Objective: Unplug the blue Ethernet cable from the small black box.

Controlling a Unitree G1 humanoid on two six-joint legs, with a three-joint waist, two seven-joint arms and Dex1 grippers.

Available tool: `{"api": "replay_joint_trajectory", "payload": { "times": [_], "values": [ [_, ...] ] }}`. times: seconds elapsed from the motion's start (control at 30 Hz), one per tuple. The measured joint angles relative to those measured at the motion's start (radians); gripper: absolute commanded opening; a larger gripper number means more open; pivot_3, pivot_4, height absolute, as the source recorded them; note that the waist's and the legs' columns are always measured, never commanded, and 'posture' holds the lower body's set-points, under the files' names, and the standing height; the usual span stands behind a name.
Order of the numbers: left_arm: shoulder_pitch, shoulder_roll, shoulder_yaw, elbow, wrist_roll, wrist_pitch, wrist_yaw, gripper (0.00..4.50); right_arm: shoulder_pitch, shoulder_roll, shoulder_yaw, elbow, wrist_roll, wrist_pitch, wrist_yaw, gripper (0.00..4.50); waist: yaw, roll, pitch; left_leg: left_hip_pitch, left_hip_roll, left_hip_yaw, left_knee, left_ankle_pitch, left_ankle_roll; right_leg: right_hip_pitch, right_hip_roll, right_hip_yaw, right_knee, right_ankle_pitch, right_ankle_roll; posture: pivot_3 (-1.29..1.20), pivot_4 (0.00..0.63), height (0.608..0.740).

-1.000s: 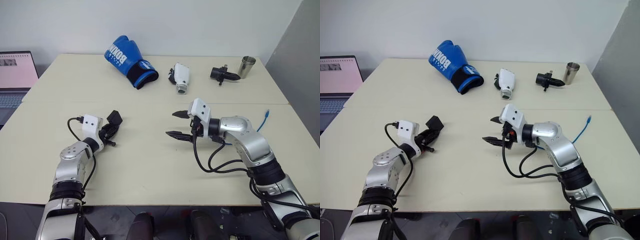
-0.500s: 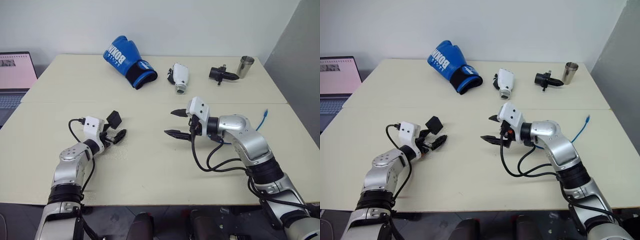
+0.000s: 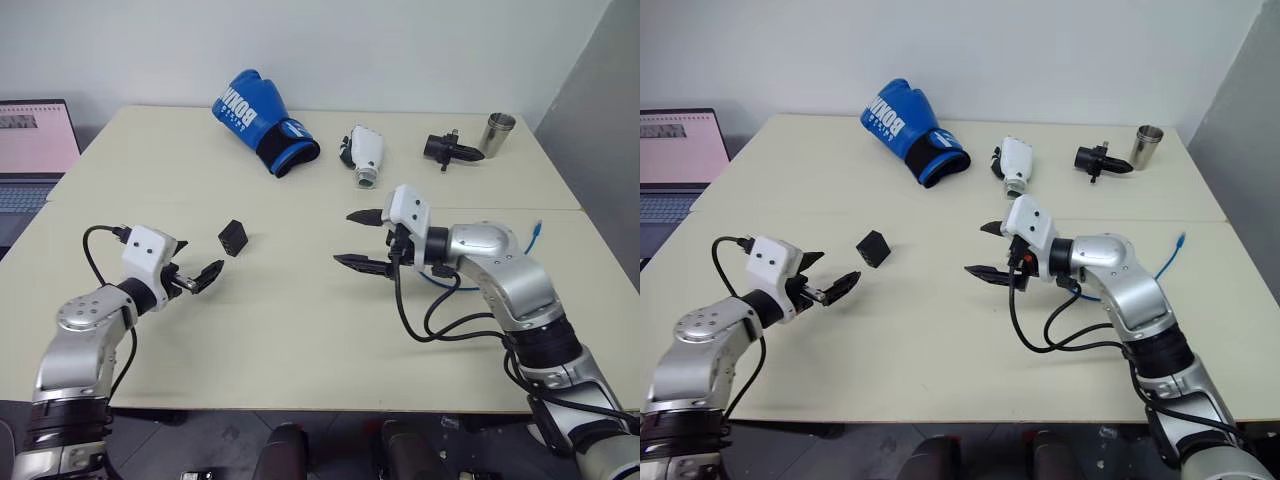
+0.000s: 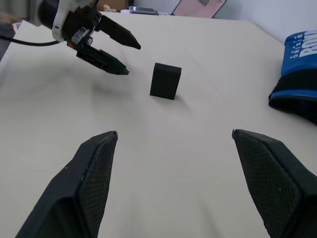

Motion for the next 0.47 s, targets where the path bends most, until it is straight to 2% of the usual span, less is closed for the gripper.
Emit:
{"api": "replay_joint_trajectory", "payload": {
  "times": [0.1, 0.17, 0.23, 0.47],
  "values": [
    [-0.002, 0.043, 0.025, -0.032, -0.029, 0.022, -0.043, 4.43, 0.025, -0.053, -0.049, -0.050, 0.056, 0.062, 0.023, 3.94, -0.001, 0.000, 0.000, 0.000, 0.000, 0.001, 0.000, 0.000, 0.000, 0.000, 0.000, 0.000, 0.000, 0.000, 0.000, 0.00, 0.150, 0.740],
    [-0.002, 0.120, 0.021, -0.044, -0.086, 0.075, -0.153, 4.43, 0.060, -0.120, -0.104, -0.108, 0.134, 0.132, 0.054, 3.94, -0.001, -0.001, 0.001, 0.000, 0.000, 0.001, -0.001, 0.000, 0.000, 0.000, 0.000, 0.000, -0.001, 0.000, -0.001, 0.00, 0.150, 0.740],
    [-0.009, 0.154, 0.026, -0.045, -0.117, 0.085, -0.223, 4.43, 0.078, -0.158, -0.156, -0.141, 0.191, 0.179, 0.072, 3.94, -0.002, 0.000, 0.001, 0.001, 0.000, 0.002, -0.002, 0.000, 0.000, 0.000, 0.000, 0.000, -0.001, -0.001, -0.001, 0.00, 0.150, 0.740],
    [-0.066, 0.206, 0.007, -0.015, -0.153, 0.095, -0.351, 4.43, 0.095, -0.249, -0.263, -0.158, 0.280, 0.264, 0.072, 3.94, -0.004, 0.000, 0.001, 0.001, 0.000, 0.002, -0.003, 0.000, 0.000, -0.001, 0.002, 0.000, -0.001, -0.001, -0.001, 0.00, 0.150, 0.740]
  ]
}}
